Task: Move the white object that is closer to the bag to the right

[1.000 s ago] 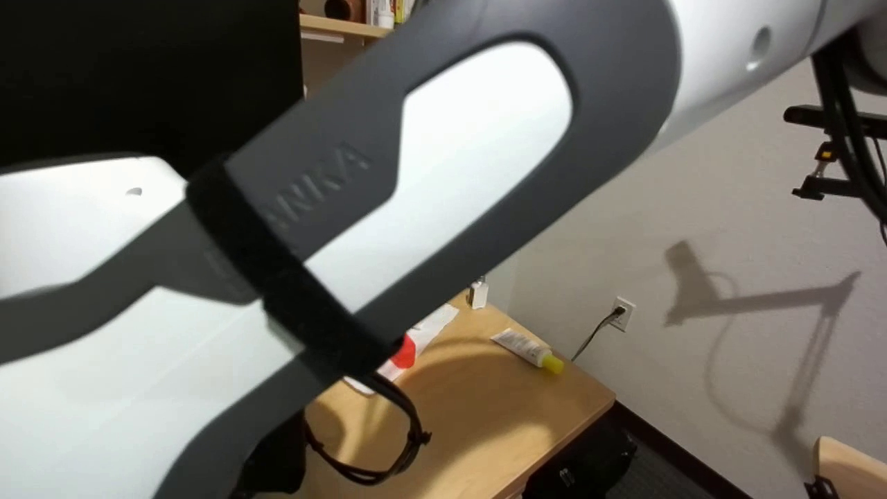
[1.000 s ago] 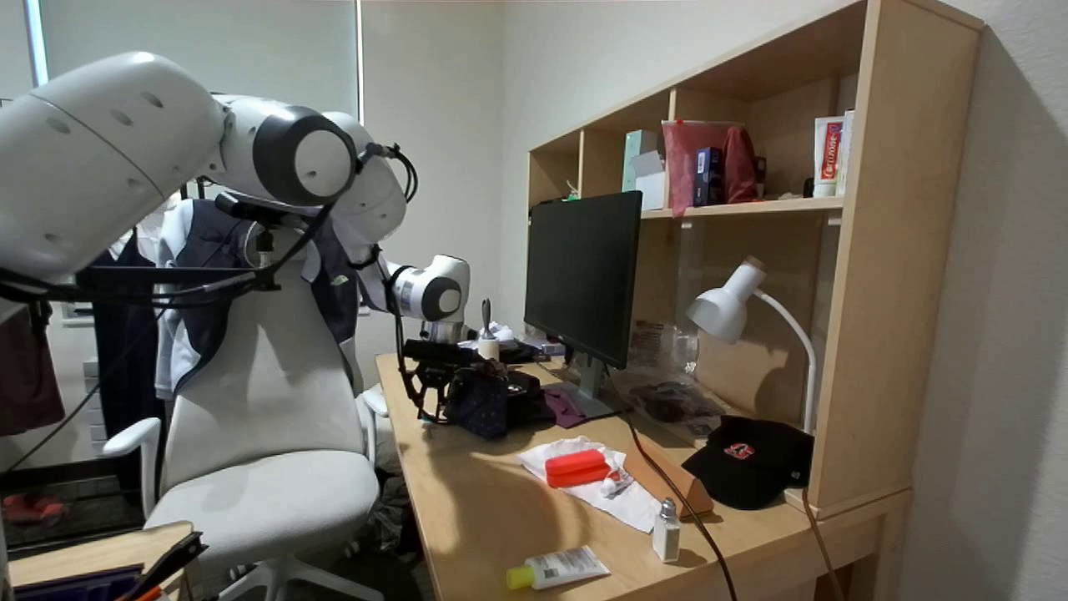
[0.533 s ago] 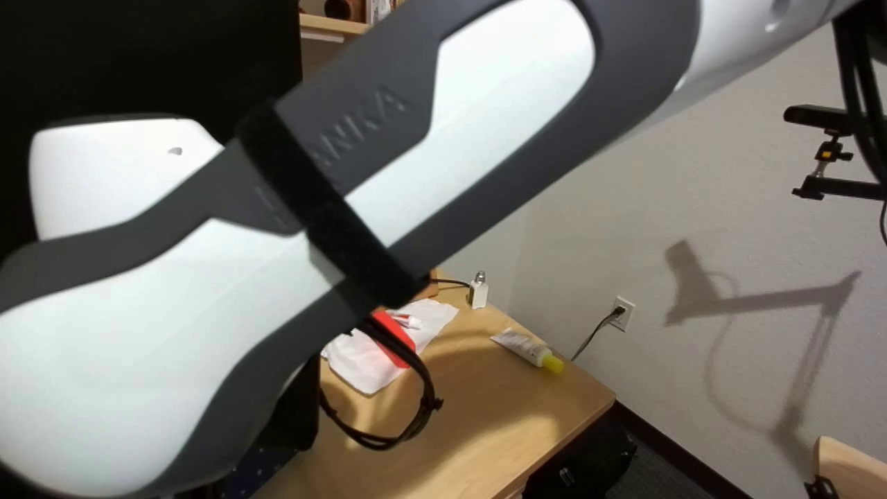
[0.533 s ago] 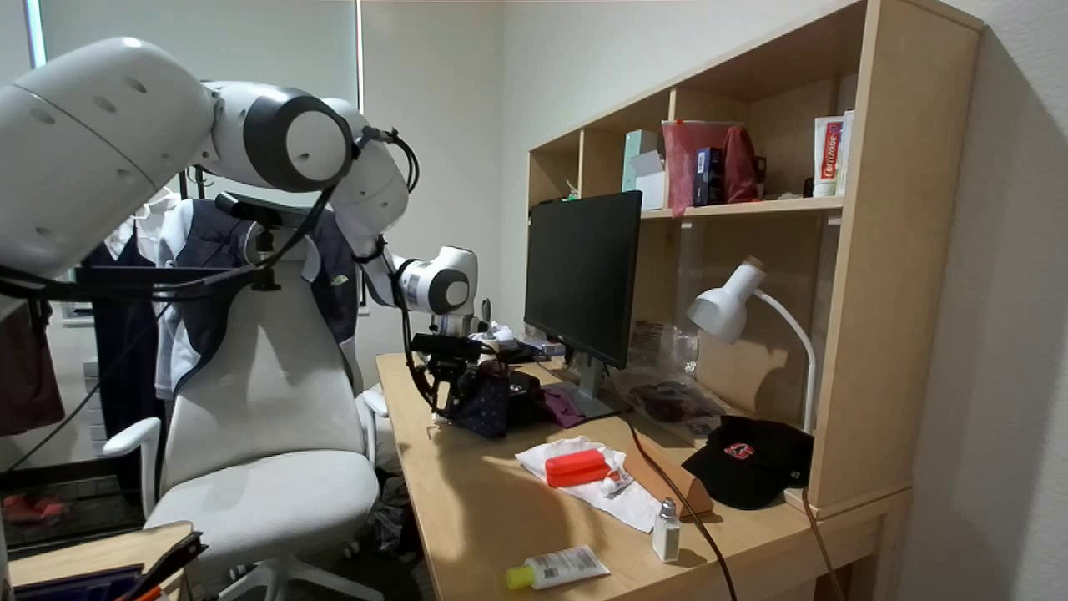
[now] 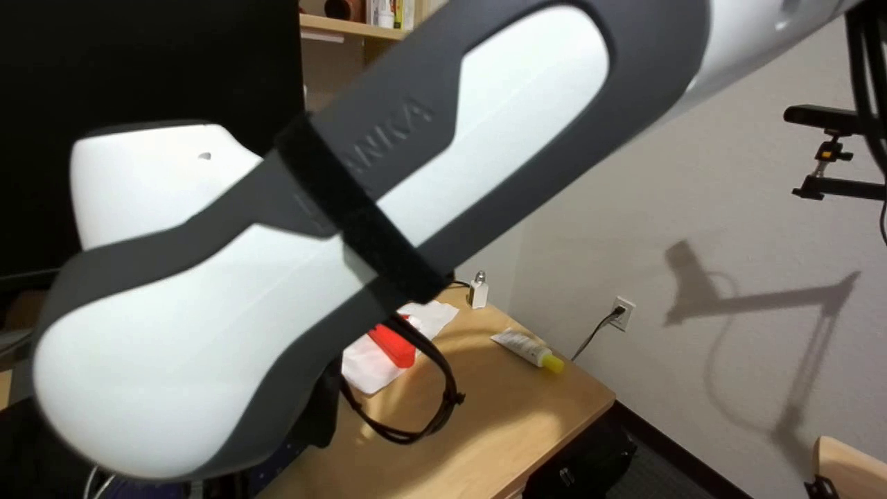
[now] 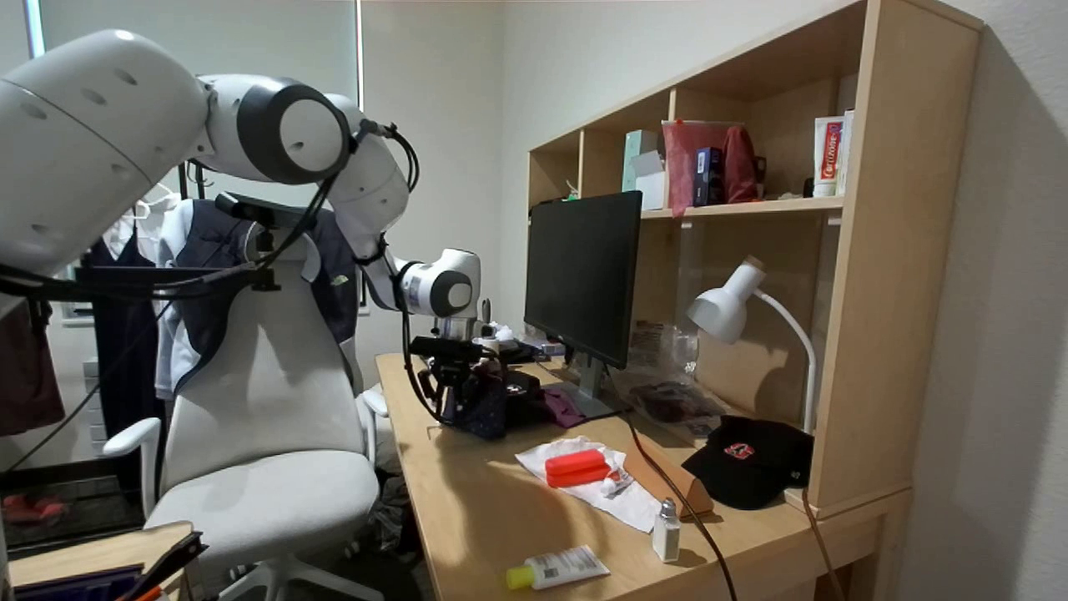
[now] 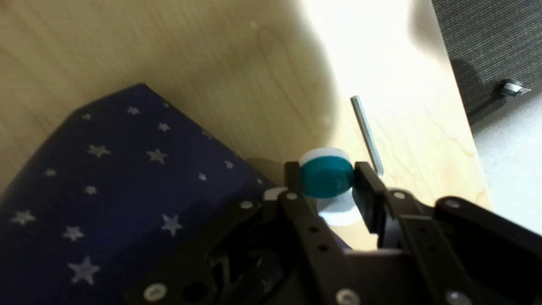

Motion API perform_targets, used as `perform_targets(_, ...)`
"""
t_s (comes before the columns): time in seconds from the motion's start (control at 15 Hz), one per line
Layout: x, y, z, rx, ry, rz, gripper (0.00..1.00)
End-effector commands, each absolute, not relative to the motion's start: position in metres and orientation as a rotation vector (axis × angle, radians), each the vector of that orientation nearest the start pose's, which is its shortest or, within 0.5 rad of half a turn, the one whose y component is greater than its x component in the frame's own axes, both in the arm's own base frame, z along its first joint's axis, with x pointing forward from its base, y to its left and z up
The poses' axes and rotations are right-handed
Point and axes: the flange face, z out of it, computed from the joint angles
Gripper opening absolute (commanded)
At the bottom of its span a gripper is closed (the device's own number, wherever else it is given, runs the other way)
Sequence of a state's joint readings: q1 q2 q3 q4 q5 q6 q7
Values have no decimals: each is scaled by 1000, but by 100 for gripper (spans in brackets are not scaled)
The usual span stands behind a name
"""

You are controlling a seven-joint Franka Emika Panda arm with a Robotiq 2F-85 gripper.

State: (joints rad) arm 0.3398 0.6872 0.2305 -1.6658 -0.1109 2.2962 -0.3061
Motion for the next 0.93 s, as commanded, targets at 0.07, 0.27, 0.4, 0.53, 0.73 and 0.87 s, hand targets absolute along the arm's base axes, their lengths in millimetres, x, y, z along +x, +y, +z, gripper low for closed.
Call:
perform_targets(0.07, 577, 313, 213, -2895, -1148, 36, 15)
perform_targets(0.27, 580, 292, 210, -2952, -1039, 35, 13)
perform_targets(0.4, 579, 280, 208, -2979, -980, 46, 14)
perform_targets(0.53, 574, 264, 204, -3008, -899, 62, 14)
perform_targets(0.73, 557, 238, 197, -3045, -756, 74, 14)
perform_targets(0.87, 540, 221, 192, -3061, -649, 60, 14)
